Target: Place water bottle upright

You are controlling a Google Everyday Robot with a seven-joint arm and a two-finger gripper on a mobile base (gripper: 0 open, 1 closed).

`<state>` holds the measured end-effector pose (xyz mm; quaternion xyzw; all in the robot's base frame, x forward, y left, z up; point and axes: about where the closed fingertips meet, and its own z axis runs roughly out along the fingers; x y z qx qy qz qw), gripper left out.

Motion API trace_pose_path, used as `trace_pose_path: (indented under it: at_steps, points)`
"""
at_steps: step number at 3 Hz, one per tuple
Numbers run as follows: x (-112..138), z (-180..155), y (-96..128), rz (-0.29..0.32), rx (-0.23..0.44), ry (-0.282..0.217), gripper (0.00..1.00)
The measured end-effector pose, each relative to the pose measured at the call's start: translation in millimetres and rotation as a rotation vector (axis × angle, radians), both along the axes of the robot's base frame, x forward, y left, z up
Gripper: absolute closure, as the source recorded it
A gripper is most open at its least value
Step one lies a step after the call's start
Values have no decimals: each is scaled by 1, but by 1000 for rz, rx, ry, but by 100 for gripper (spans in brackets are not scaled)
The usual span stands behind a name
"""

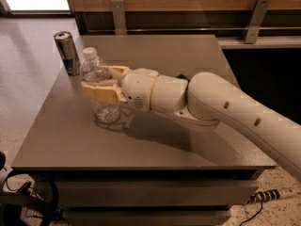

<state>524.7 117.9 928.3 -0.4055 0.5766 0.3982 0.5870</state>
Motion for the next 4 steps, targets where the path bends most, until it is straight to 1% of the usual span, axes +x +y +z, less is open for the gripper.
trace_pose_path:
  at_steps: [1, 2, 4]
  points:
    - [-2, -10, -4, -29, -3, 13, 100]
    - [-1, -14, -4, -35, -12, 25, 86]
    - [-1, -12, -4, -35, -12, 25, 38]
